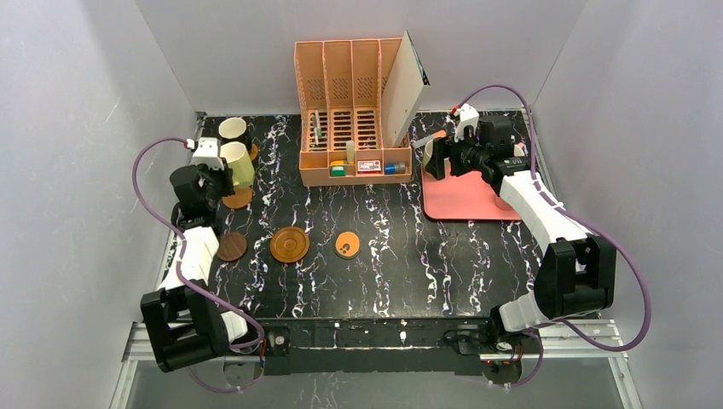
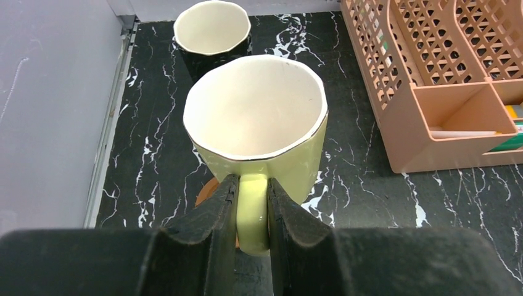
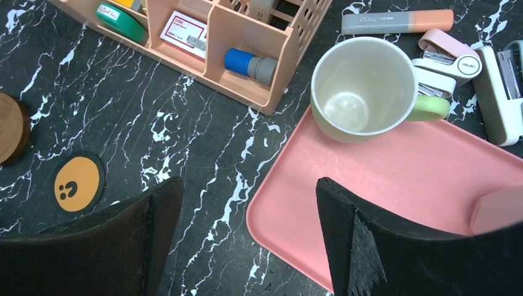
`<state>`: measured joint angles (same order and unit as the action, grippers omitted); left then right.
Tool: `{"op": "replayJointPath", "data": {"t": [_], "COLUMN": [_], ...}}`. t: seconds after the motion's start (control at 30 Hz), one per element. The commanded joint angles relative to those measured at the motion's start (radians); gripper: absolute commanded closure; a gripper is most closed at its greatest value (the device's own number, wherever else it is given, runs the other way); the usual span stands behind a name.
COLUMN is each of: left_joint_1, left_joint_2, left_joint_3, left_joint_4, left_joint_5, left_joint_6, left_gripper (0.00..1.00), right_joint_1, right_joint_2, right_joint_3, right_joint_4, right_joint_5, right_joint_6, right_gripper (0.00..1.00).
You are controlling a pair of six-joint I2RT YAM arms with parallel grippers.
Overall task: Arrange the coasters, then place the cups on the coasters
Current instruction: Place the cup on the coaster.
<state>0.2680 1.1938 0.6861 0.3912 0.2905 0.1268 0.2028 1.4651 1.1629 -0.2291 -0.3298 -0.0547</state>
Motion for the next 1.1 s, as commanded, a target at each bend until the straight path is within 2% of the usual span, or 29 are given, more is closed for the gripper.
{"op": "replayJointPath", "data": {"t": [0.0,0.57,1.07], "left_joint_1": [0.042,0.086,0.102], "left_joint_2": [-0.018,-0.021,0.031], "left_joint_3": [-0.009,-0.119,-0.145], "left_joint_4": [0.200,0.276,0.332], "left_joint_5": [0.037,0.037,0.066], "left_joint_6": [0.006,0.020,-0.001], "left_gripper": [1.00,1.00,1.00], "right_joint_1": [-0.005,-0.006,-0.006], "right_joint_2": [-0.022,-0.019,-0.023], "right_joint_3": [-0.005,-0.003,-0.002], "right_joint_4": [0.031,0.029,0.025], "right_joint_5": [-0.017,-0.014,-0.014], "right_joint_6": [0.007,0.004,-0.006], "right_gripper": [0.13,0.13,0.02]}}
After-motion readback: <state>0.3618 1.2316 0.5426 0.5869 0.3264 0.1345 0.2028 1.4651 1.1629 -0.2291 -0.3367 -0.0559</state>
